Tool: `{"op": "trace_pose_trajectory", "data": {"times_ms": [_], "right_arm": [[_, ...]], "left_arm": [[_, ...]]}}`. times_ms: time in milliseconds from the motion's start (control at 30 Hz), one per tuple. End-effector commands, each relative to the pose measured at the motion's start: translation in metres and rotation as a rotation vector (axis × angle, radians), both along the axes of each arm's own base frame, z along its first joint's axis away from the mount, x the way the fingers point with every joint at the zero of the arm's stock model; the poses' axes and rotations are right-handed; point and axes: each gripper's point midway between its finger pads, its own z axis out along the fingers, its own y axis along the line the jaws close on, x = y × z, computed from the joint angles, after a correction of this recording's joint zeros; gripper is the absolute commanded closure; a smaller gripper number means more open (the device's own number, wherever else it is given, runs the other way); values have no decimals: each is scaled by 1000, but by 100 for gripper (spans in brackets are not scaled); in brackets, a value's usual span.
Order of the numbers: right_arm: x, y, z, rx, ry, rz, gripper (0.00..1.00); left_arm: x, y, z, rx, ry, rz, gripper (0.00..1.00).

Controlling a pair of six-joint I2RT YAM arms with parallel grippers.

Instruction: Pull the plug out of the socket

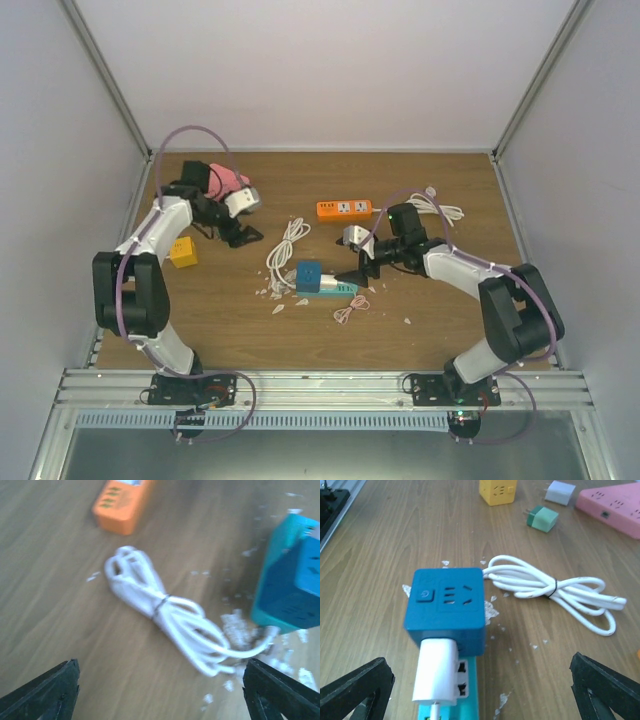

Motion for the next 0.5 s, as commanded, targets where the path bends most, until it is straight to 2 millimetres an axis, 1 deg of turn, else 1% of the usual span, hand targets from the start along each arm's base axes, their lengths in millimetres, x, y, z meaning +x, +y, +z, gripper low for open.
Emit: {"op": "trace_pose_trajectory", "data": {"times_ms": [0, 133, 233, 367, 467], "right_arm": [[-16, -9, -9, -40, 3, 27, 3], [-14, -8, -18, -83, 14, 11, 6], [-16, -6, -26, -120, 23, 6, 8], [-21, 0, -36, -165, 30, 8, 12], [-20, 6, -46, -210, 29, -1, 15]], "left_arm": [[-28, -47, 0, -57, -110, -178, 7], [-62, -84, -13, -104, -89, -297, 1], [-83, -101, -26, -117, -109, -356, 1], [-98, -118, -38, -134, -135, -390, 1], [-105, -130, -47, -125, -155, -419, 1]]}}
